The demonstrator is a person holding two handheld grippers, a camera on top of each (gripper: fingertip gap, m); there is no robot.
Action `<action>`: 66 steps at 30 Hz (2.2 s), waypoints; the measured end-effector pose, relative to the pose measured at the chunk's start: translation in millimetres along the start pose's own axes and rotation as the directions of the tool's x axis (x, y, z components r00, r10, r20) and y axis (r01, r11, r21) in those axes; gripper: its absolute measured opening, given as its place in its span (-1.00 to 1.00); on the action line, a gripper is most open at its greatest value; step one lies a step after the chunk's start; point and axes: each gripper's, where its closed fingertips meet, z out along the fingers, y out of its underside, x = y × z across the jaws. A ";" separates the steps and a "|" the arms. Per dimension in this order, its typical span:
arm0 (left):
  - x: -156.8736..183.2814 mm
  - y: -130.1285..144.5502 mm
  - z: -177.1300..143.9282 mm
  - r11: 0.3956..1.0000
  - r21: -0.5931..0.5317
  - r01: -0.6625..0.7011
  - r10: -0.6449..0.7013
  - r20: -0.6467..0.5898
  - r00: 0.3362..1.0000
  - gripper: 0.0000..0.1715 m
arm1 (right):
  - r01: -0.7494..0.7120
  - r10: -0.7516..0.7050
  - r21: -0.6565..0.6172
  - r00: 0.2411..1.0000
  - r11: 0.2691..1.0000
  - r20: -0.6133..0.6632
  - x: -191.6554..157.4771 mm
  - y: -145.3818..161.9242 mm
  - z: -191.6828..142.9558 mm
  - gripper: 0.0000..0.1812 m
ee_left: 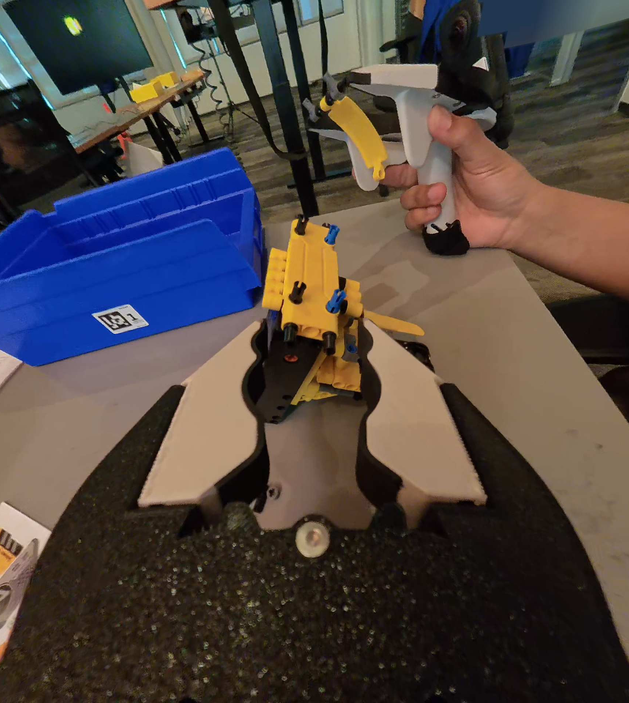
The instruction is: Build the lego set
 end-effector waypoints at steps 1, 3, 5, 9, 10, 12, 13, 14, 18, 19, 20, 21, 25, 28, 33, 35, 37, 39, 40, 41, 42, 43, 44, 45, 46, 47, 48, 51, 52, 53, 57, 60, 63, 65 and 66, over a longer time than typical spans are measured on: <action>-1.5 -1.4 -1.1 1.000 0.013 -0.014 0.014 0.019 1.000 -0.46 | 0.000 0.000 0.000 1.000 1.000 0.000 0.1 0.0 -0.1 -0.40; -3.0 -4.4 -2.9 0.998 0.042 -0.037 0.035 0.047 0.998 -0.45 | 0.000 0.000 0.001 1.000 1.000 0.000 0.1 0.0 -0.2 -0.40; -3.0 -2.5 -2.6 0.999 0.035 -0.040 0.038 0.052 0.998 -0.45 | 0.000 0.000 0.001 1.000 1.000 0.000 0.1 0.0 -0.4 -0.40; -5.1 0.9 -0.6 0.999 0.026 -0.032 0.031 0.058 0.998 -0.48 | 0.001 -0.001 0.001 1.000 1.000 -0.001 0.4 0.1 -0.6 -0.40; -5.9 0.4 -0.1 0.999 0.028 -0.032 0.030 0.061 0.998 -0.50 | 0.001 -0.001 0.001 1.000 1.000 -0.001 0.3 0.1 -0.7 -0.40; -7.2 -2.1 1.0 0.999 0.041 -0.032 0.029 0.069 0.997 -0.56 | 0.002 -0.002 0.000 1.000 1.000 -0.001 0.3 0.2 -0.8 -0.40; -7.6 -2.3 1.8 0.999 0.041 -0.030 0.027 0.070 0.997 -0.65 | 0.002 -0.002 0.000 1.000 1.000 -0.001 0.4 0.3 -0.8 -0.40; -7.1 -2.2 2.6 0.999 0.040 -0.027 0.025 0.065 0.998 -0.66 | 0.002 -0.002 0.000 1.000 1.000 -0.001 0.3 0.3 -0.9 -0.40; -11.0 -2.8 2.8 0.999 0.034 -0.019 0.016 0.087 0.996 -0.68 | 0.002 -0.002 0.000 1.000 1.000 -0.001 0.4 0.4 -1.3 -0.40; -16.4 -3.4 2.7 0.999 0.039 0.007 -0.011 0.122 0.992 -0.69 | 0.003 -0.003 0.000 1.000 1.000 -0.001 0.5 0.4 -1.4 -0.40; -22.0 -3.8 2.8 0.998 0.048 0.045 -0.052 0.152 0.987 -0.69 | 0.003 -0.003 0.000 1.000 1.000 -0.001 0.4 0.4 -1.4 -0.40; -27.8 -3.8 2.9 0.994 0.058 0.097 -0.106 0.178 0.978 -0.69 | 0.004 -0.004 -0.001 1.000 1.000 -0.001 0.3 0.5 -1.5 -0.40; -53.6 0.8 3.0 0.944 0.091 0.318 -0.330 0.291 0.898 -0.71 | 0.020 -0.020 -0.012 1.000 1.000 -0.005 -0.6 2.4 -0.7 -0.40; -59.3 2.4 4.1 0.921 0.098 0.378 -0.388 0.333 0.859 -0.71 | 0.056 -0.057 -0.041 0.998 0.998 -0.013 -3.2 6.8 2.0 -0.40; -60.2 1.6 7.8 0.922 0.086 0.377 -0.380 0.381 0.843 -0.71 | 0.136 -0.139 -0.103 0.990 0.985 -0.022 -8.7 17.1 7.5 -0.40; -60.0 1.2 8.8 0.927 0.081 0.367 -0.368 0.386 0.846 -0.71 | 0.161 -0.165 -0.127 0.986 0.979 -0.023 -10.3 21.0 9.4 -0.40; -60.2 1.1 9.0 0.929 0.078 0.362 -0.362 0.395 0.844 -0.71 | 0.182 -0.187 -0.147 0.982 0.972 -0.022 -11.8 24.6 10.9 -0.40; -60.7 1.3 9.2 0.927 0.079 0.367 -0.367 0.402 0.839 -0.71 | 0.194 -0.200 -0.163 0.980 0.967 -0.022 -12.9 27.4 12.1 -0.40; -60.9 1.3 9.3 0.927 0.078 0.366 -0.364 0.407 0.838 -0.71 | 0.197 -0.203 -0.173 0.979 0.965 -0.021 -13.7 29.2 12.6 -0.40; -60.7 1.2 9.5 0.929 0.075 0.362 -0.360 0.410 0.838 -0.71 | 0.196 -0.204 -0.186 0.979 0.963 -0.023 -14.3 31.6 13.2 -0.40; -60.3 0.9 9.6 0.931 0.072 0.357 -0.353 0.416 0.838 -0.71 | 0.192 -0.202 -0.205 0.979 0.960 -0.029 -14.7 34.9 14.1 -0.40; -59.5 0.3 10.2 0.936 0.066 0.345 -0.340 0.422 0.841 -0.71 | 0.186 -0.198 -0.230 0.980 0.955 -0.032 -16.2 39.3 15.8 -0.40; -57.9 -0.6 11.1 0.943 0.058 0.328 -0.320 0.426 0.846 -0.71 | 0.178 -0.191 -0.255 0.981 0.950 -0.025 -20.0 44.3 18.5 -0.40; -55.8 -1.8 12.4 0.951 0.047 0.304 -0.294 0.430 0.853 -0.71 | 0.172 -0.183 -0.275 0.983 0.946 -0.014 -25.5 48.8 22.0 -0.40; -53.5 -3.1 13.6 0.961 0.035 0.276 -0.263 0.436 0.861 -0.71 | 0.171 -0.180 -0.290 0.984 0.942 -0.003 -31.8 52.5 25.8 -0.40; -50.8 -4.4 14.9 0.970 0.022 0.244 -0.228 0.444 0.867 -0.71 | 0.175 -0.180 -0.303 0.984 0.937 0.009 -38.3 56.4 29.5 -0.40; -47.8 -5.5 16.2 0.977 0.007 0.213 -0.193 0.451 0.872 -0.71 | 0.180 -0.184 -0.320 0.983 0.930 0.019 -43.7 60.9 32.6 -0.40; -40.0 -8.1 20.5 0.991 -0.039 0.132 -0.098 0.469 0.878 -0.70 | 0.187 -0.190 -0.370 0.981 0.910 0.028 -53.2 74.9 38.9 -0.41; -38.5 -8.5 21.7 0.992 -0.052 0.111 -0.073 0.478 0.875 -0.70 | 0.180 -0.186 -0.380 0.982 0.907 0.021 -54.1 78.8 40.3 -0.40; -37.1 -8.8 22.7 0.994 -0.062 0.095 -0.053 0.486 0.872 -0.70 | 0.170 -0.179 -0.391 0.984 0.905 0.014 -54.2 82.7 41.3 -0.40; -32.4 -9.3 25.5 0.994 -0.090 0.059 -0.006 0.501 0.866 -0.70 | 0.127 -0.149 -0.442 0.989 0.888 -0.014 -49.0 100.0 42.3 -0.40; -32.1 -7.9 25.7 0.993 -0.114 0.025 0.037 0.509 0.860 -0.70 | 0.092 -0.110 -0.442 0.994 0.892 -0.015 -48.2 102.8 41.9 -0.40; -29.9 -7.1 27.1 0.990 -0.136 -0.022 0.089 0.507 0.857 -0.70 | 0.088 -0.096 -0.437 0.995 0.895 0.003 -50.7 102.1 41.5 -0.40; -28.3 -7.1 28.1 0.988 -0.149 -0.051 0.121 0.509 0.852 -0.70 | 0.091 -0.099 -0.441 0.995 0.893 0.006 -51.2 102.7 41.2 -0.40; -28.2 -7.2 28.0 0.987 -0.151 -0.062 0.131 0.511 0.850 -0.70 | 0.100 -0.108 -0.446 0.994 0.890 0.006 -51.4 103.4 41.1 -0.40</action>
